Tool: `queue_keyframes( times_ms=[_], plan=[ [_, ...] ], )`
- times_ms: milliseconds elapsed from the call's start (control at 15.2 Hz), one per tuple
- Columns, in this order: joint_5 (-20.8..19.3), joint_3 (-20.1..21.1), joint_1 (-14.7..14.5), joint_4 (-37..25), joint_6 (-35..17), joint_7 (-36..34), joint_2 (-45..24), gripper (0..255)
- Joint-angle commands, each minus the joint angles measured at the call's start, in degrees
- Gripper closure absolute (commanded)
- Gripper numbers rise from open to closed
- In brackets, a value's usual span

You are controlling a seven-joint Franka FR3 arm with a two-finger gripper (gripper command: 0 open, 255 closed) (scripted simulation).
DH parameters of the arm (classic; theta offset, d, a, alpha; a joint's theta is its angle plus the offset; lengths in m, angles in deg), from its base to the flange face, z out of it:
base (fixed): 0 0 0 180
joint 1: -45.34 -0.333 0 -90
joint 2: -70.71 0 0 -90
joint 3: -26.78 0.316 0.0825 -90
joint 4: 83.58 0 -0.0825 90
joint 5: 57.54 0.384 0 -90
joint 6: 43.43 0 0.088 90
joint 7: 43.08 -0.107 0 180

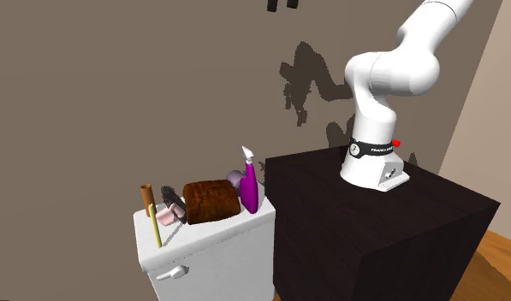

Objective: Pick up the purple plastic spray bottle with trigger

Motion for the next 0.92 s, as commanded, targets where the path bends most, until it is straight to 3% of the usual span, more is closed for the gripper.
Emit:
queue_keyframes(
  times_ms=[0, 858],
  plan=[
    [0.0, 0.0, 0.0, 0.0, 0.0, 0.0, 0.0, 0],
    [1.5, -7.4, 6.5, 9.6, -18.7, -7.1, -14.9, 0]
  ],
)
